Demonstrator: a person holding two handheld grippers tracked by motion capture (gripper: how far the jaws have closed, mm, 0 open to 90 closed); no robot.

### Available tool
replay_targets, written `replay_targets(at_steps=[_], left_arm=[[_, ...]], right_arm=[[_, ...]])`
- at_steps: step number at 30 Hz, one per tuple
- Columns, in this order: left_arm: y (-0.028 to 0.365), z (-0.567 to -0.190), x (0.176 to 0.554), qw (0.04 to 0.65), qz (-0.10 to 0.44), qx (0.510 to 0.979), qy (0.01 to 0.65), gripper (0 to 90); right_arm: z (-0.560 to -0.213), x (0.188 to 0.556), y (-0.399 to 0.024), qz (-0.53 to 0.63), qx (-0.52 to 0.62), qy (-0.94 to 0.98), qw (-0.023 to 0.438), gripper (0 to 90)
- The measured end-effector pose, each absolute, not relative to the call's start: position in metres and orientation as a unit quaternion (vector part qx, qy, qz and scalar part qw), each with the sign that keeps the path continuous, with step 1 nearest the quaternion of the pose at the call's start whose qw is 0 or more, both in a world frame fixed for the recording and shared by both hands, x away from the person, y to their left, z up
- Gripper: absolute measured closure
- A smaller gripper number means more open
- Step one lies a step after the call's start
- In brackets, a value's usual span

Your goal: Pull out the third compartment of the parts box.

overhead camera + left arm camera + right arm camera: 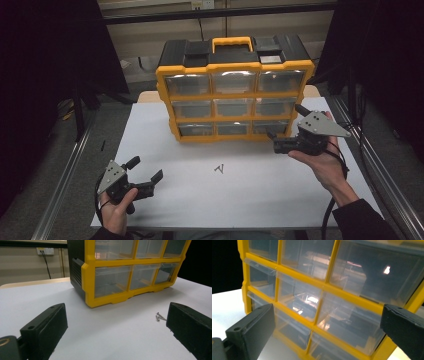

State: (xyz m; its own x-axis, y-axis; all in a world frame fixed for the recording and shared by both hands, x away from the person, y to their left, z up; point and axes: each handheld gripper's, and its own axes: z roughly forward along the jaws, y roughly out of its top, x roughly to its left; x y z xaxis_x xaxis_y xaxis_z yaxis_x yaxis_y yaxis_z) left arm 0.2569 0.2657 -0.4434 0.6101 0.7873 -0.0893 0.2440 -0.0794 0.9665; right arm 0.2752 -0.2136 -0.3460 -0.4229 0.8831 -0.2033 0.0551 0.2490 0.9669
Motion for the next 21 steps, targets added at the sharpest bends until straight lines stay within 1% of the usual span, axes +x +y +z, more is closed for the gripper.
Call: replay_targets(at_steps=[18,21], left_arm=[[0.266,-0.443,0.257,0.568,0.240,0.694,0.371,3.3],[0.266,-0.444,0.257,0.568,0.239,0.694,0.373,3.3]], right_arm=[[-0.323,0.299,-0.193,0.476,0.308,0.670,0.480,0.1],[-0.321,0.302,-0.190,0.453,0.294,0.671,0.509,0.4]])
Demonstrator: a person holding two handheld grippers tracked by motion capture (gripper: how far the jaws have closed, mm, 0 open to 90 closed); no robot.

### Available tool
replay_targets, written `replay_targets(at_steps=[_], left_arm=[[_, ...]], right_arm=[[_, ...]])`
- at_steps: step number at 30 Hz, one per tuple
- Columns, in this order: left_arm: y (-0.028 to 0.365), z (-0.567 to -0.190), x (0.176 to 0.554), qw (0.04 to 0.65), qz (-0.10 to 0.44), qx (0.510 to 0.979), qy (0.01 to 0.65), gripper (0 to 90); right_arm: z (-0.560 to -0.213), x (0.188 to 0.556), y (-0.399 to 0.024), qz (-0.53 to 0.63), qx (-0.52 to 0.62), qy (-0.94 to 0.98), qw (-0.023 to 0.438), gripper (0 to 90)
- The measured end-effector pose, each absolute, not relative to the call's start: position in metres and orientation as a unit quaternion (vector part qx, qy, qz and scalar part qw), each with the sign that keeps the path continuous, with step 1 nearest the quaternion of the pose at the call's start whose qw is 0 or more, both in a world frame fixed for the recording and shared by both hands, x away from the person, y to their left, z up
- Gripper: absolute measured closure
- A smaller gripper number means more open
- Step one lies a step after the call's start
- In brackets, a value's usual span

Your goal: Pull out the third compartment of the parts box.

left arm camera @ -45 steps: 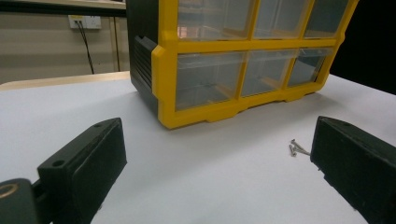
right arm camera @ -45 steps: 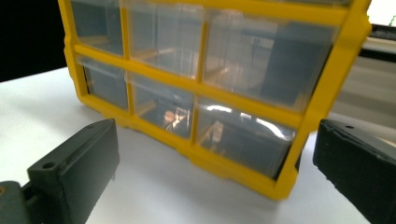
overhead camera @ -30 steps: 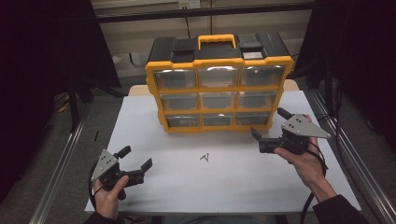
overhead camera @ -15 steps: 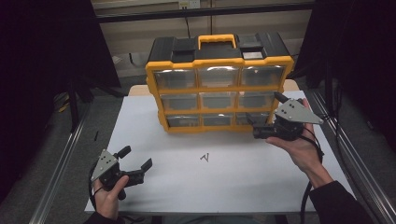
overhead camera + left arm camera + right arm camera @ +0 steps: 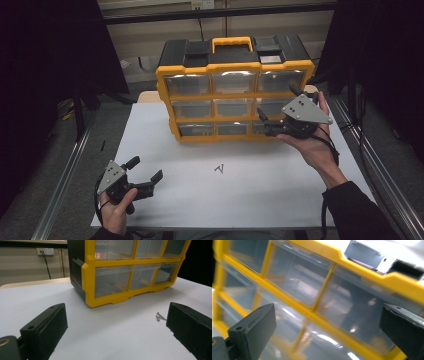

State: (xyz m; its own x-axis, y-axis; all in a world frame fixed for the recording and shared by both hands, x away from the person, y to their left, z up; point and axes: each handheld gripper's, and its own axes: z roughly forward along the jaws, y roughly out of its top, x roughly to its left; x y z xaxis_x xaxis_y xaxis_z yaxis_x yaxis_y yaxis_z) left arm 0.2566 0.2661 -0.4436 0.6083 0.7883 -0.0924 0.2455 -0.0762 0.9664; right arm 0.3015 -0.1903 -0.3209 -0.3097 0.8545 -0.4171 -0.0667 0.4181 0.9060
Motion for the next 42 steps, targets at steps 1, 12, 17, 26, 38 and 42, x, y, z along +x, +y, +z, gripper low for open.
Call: replay_targets(at_steps=[1,12,17,26,38,42], left_arm=[[0.266,-0.444,0.257,0.568,0.239,0.695,0.371,3.3],[0.267,-0.444,0.257,0.568,0.238,0.695,0.372,3.3],[0.266,-0.444,0.257,0.568,0.238,0.695,0.371,3.3],[0.266,-0.444,0.257,0.566,0.239,0.696,0.371,3.3],[0.266,-0.444,0.257,0.566,0.239,0.697,0.370,3.3],[0.266,-0.444,0.257,0.568,0.238,0.696,0.368,3.3]], right_arm=[[-0.320,0.303,-0.189,0.447,0.288,0.672,0.516,0.5],[-0.318,0.310,-0.182,0.394,0.245,0.671,0.578,2.4],[-0.316,0.311,-0.180,0.353,0.219,0.664,0.622,3.7],[-0.320,0.310,-0.174,0.256,0.159,0.648,0.699,3.5],[-0.326,0.314,-0.169,0.156,0.095,0.634,0.752,12.6],[-0.328,0.315,-0.170,0.122,0.071,0.627,0.766,20.8]])
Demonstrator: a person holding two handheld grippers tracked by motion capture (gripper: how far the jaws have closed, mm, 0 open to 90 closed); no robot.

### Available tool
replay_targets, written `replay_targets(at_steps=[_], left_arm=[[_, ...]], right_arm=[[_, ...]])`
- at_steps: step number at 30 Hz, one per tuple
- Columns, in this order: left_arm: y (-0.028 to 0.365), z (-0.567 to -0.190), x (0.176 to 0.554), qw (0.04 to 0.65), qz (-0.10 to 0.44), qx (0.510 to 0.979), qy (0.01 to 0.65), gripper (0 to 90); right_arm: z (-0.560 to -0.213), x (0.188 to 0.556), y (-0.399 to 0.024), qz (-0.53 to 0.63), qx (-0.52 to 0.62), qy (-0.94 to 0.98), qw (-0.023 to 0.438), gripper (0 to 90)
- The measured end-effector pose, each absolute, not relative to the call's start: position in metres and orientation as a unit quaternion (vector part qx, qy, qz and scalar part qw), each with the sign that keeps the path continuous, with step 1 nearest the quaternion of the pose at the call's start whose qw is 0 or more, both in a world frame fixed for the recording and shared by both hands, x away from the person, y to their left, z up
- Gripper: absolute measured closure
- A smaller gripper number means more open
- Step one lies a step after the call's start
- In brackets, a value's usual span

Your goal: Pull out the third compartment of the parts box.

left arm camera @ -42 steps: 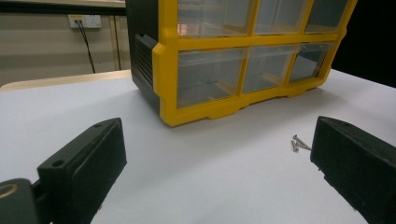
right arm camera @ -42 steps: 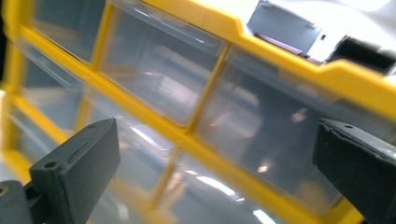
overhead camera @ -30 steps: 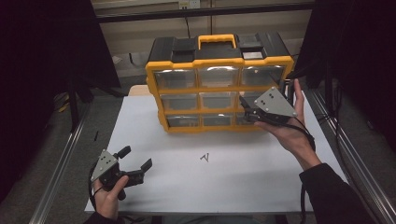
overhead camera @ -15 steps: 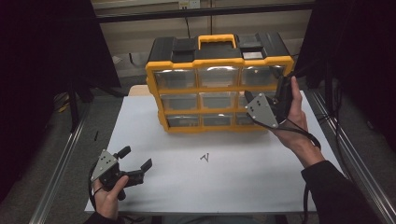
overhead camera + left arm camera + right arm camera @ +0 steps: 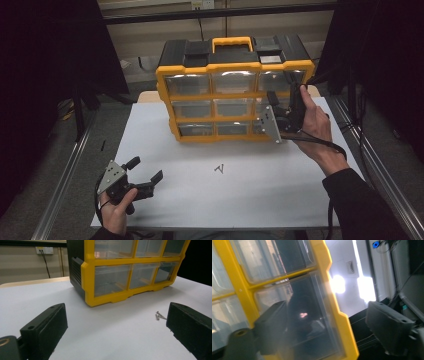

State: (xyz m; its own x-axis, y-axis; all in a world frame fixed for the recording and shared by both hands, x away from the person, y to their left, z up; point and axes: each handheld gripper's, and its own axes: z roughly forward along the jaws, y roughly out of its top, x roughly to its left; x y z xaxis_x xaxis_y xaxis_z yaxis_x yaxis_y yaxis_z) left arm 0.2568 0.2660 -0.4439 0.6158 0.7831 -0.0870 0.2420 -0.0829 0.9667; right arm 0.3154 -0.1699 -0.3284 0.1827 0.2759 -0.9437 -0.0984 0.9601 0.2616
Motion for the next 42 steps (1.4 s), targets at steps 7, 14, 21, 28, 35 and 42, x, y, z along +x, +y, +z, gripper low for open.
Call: replay_targets(at_steps=[7,14,21,28,35,42], left_arm=[[0.267,-0.443,0.256,0.571,0.243,0.692,0.369,3.2],[0.267,-0.443,0.257,0.572,0.239,0.694,0.367,3.2],[0.267,-0.444,0.257,0.571,0.239,0.695,0.367,3.2],[0.267,-0.443,0.256,0.571,0.239,0.695,0.367,3.2],[0.267,-0.443,0.256,0.569,0.240,0.696,0.365,3.1],[0.267,-0.443,0.256,0.569,0.240,0.697,0.365,3.2]], right_arm=[[-0.332,0.320,-0.174,0.091,0.061,0.631,0.768,37.1],[-0.330,0.326,-0.176,0.075,0.058,0.635,0.767,49.4],[-0.331,0.331,-0.172,0.064,0.054,0.636,0.767,63.5],[-0.330,0.335,-0.172,0.048,0.054,0.637,0.767,71.4],[-0.332,0.337,-0.172,0.038,0.050,0.627,0.776,76.4],[-0.330,0.338,-0.171,0.022,0.044,0.624,0.780,82.5]])
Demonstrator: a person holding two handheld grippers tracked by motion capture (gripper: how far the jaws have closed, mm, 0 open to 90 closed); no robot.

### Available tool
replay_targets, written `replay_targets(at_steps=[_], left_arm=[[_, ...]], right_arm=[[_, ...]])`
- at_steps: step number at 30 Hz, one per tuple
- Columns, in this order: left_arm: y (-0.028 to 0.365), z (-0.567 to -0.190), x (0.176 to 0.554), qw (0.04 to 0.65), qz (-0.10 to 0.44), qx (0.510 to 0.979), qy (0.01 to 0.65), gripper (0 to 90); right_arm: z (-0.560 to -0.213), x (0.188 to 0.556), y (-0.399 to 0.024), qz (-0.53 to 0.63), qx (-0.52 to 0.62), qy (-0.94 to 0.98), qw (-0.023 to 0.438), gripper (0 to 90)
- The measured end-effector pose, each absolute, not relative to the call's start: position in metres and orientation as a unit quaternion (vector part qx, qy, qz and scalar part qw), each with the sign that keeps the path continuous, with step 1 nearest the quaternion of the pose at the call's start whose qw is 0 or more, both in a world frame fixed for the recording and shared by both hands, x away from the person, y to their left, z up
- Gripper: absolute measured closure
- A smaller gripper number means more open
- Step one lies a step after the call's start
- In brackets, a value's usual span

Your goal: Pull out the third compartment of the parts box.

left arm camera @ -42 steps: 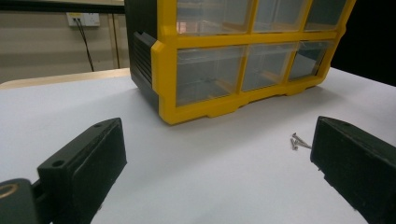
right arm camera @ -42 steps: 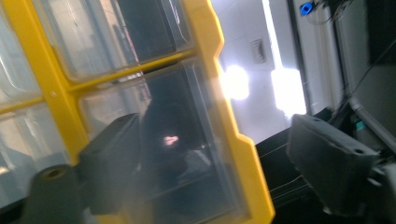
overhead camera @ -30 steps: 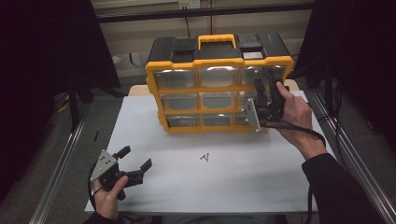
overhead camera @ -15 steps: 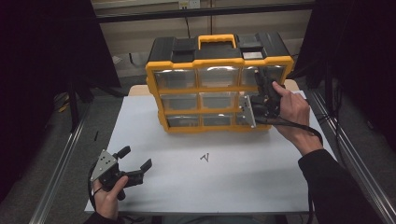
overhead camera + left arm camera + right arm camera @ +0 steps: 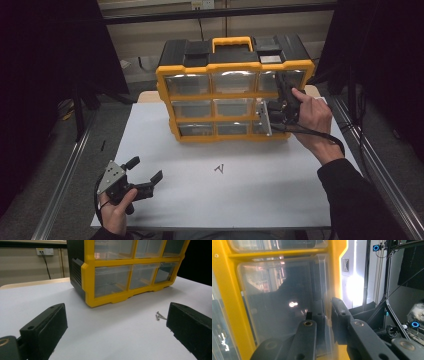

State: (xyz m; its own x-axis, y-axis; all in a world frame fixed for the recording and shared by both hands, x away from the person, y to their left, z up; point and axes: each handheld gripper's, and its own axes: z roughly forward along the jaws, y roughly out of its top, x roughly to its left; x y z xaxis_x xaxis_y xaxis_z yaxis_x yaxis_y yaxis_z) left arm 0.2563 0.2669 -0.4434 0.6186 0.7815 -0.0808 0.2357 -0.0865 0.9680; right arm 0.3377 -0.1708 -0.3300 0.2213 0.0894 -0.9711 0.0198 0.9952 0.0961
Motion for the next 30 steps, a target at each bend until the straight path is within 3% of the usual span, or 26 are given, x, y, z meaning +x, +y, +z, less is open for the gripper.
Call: replay_targets(at_steps=[30], left_arm=[[0.2672,-0.4432,0.2560,0.568,0.240,0.700,0.362,3.2]], right_arm=[[-0.3328,0.3289,-0.1685,-0.003,0.034,0.620,0.784,85.6]])
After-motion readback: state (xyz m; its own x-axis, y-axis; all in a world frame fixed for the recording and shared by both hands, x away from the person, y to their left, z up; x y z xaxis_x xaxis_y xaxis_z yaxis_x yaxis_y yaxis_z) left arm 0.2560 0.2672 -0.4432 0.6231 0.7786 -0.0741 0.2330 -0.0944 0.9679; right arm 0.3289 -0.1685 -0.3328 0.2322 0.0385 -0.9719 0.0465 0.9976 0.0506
